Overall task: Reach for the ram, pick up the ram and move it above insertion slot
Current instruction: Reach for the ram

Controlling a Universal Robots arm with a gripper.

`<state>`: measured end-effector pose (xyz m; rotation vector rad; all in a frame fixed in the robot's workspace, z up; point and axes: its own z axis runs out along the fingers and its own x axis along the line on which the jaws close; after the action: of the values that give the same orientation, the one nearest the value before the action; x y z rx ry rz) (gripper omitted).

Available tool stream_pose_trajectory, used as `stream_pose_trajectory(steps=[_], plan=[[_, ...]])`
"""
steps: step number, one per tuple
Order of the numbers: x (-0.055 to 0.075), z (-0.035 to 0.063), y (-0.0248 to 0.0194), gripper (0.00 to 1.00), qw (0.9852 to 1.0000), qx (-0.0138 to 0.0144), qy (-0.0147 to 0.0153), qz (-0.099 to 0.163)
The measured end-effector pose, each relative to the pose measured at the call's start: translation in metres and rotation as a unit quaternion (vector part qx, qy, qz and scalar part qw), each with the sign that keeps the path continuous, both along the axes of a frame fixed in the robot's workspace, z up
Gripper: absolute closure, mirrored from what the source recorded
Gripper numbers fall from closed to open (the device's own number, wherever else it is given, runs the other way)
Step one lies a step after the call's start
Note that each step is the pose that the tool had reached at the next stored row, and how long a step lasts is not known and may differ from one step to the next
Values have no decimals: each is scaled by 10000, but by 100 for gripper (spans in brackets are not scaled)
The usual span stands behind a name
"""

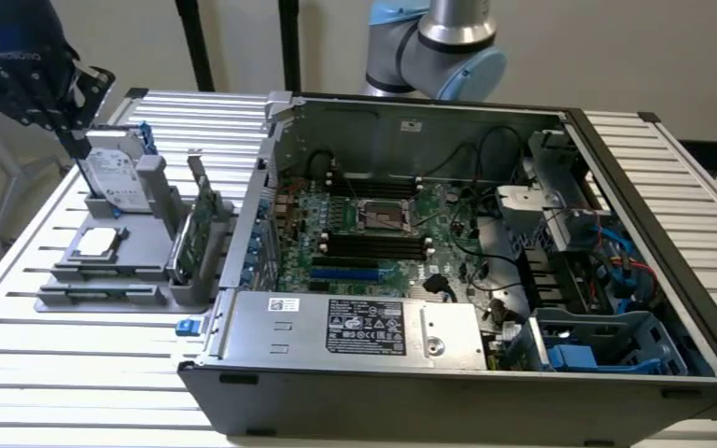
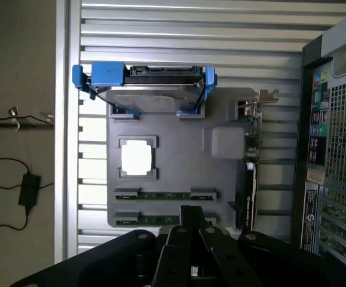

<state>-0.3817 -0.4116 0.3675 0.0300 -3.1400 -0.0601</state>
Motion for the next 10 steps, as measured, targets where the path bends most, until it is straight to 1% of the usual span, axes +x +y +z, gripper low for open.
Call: stream_pose_trajectory(steps=[4,7,9,10], plan=[[-6,-9,-184,89,10000,0,1,0],[-9,-48,-313,89,10000,0,0,0],[-13,-83,-368,89,10000,0,1,1],[-17,-101,-383,89,10000,0,1,0]])
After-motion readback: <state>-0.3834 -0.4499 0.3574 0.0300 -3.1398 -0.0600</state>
